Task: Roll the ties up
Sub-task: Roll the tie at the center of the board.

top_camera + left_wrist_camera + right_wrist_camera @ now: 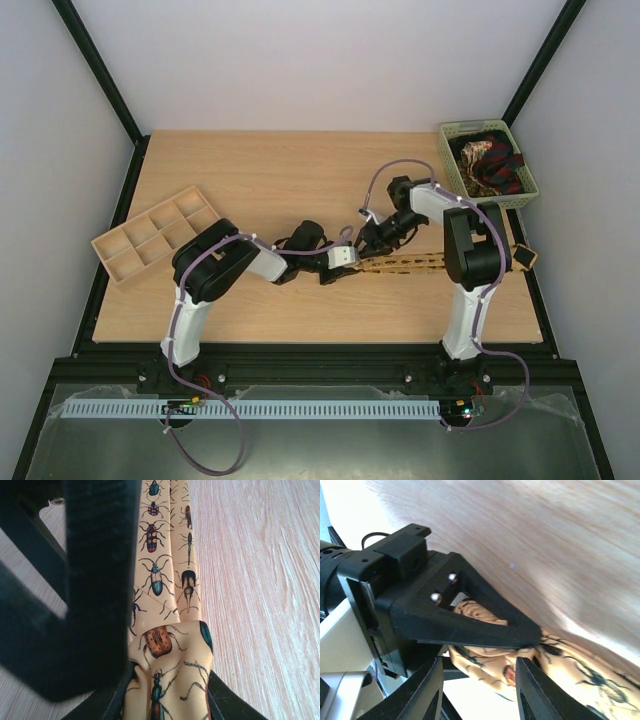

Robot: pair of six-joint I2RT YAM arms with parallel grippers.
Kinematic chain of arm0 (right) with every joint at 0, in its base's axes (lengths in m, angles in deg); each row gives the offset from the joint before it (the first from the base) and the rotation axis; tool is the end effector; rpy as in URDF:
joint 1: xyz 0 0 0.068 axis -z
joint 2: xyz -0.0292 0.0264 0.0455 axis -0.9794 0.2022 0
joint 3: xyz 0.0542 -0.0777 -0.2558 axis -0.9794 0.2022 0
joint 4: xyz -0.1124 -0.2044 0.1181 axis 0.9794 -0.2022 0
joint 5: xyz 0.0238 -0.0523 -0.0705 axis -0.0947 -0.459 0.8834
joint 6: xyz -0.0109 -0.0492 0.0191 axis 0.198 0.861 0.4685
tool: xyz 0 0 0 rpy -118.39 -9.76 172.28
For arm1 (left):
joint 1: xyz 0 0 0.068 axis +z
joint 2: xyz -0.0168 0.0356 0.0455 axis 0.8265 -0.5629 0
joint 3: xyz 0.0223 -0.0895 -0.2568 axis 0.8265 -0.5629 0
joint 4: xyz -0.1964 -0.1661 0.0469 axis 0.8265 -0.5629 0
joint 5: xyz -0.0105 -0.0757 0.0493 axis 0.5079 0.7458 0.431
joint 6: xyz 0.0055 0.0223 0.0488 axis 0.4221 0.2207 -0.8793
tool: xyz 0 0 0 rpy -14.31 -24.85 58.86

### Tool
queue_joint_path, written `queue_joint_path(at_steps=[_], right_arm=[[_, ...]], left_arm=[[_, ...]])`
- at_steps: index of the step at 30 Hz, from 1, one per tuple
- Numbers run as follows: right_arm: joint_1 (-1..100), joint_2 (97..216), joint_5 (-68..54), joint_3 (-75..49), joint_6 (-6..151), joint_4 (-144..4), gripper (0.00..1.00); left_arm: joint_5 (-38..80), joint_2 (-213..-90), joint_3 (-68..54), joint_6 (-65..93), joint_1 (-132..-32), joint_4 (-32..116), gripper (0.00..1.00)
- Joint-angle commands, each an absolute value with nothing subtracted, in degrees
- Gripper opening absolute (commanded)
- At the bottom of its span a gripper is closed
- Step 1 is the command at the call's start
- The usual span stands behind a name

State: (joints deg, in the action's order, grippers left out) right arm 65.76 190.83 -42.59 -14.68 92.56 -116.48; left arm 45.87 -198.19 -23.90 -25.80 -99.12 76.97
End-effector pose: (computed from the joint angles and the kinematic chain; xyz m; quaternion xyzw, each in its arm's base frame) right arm 0.3573 0.1049 0.1503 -0.2222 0.9002 0.3719 0.0444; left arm 0.2785 -0.2898 0.0861 0.6028 0.5864 -0.3043 0.4473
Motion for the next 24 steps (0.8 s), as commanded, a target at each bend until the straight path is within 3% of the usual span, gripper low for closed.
queue_joint_path(at_steps=[1,14,19,24], right_arm=[[63.2,189.6,-43.7,-13.6,91.9,-120.6,0.4],[63.9,188.9,-31.4,-10.8,90.6,-115.6,0.41],[65.0,189.2,-35.0,-10.9,90.7,-116.4,0.49],[64.7,192.1,-44.4,-12.4,89.6,-117.1,0.35]], left_arm=[[43.7,-200.5,-25.8,-26.3,-98.8,64.9,0.23],[43.9,-200.6,-25.3,-25.6,-98.7,64.6,0.23],[44.0,-200.6,-25.2,-25.8,-98.7,64.4,0.23],[44.3,-200.7,-25.3,-25.6,-98.7,64.5,0.23]])
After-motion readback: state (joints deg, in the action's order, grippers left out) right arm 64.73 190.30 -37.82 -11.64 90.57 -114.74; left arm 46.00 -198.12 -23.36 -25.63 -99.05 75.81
